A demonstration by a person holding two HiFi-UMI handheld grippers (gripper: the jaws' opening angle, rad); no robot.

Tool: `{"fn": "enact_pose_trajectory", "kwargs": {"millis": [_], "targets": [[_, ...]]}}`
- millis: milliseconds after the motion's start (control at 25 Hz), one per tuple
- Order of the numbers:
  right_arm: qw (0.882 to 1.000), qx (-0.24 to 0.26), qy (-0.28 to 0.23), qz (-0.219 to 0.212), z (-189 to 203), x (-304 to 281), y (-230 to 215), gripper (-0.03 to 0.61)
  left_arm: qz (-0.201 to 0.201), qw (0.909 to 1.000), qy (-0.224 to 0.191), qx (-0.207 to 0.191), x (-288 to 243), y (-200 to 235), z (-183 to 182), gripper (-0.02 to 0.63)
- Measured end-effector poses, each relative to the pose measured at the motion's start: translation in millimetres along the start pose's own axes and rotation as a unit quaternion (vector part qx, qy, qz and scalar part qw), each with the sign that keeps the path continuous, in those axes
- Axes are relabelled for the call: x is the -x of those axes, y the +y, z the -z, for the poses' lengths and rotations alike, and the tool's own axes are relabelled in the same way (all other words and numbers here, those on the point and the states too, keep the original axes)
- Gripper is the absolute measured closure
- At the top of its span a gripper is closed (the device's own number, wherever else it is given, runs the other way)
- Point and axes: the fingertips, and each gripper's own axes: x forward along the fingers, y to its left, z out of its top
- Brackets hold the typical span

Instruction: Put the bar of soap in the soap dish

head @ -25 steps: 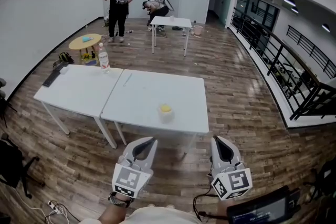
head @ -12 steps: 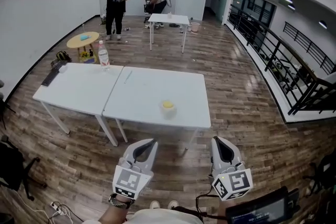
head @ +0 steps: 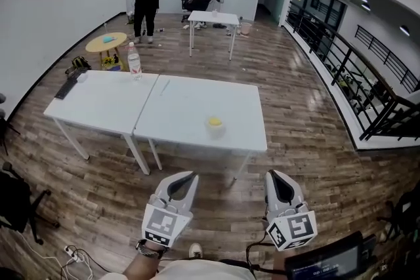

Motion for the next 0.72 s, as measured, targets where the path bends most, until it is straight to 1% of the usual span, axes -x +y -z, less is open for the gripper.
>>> {"fn": "enact_pose_trajectory", "kwargs": {"millis": [240,400,600,720], "targets": [[1.0,-0.003,-0.006,-0.018,-4,10,11,0.575,-0.015,0.9999,-0.004,-0.003,16,-6,-7,0.606],[1.0,-0.003,-0.004,-0.031,-4,22,17,0.575,-0.025,0.9997,0.0,0.0,29,-19,-6,0.606],[0.999,-0.006,-0.002,-0.034,-2,41,20,0.575,-0.026,0.9997,0.004,0.0,45,-37,-5,0.606],[0.999,-0.005,0.001,-0.04,1,51,24,0.575,-0.032,0.9995,0.003,0.009,52,-45,-7,0.606]]}}
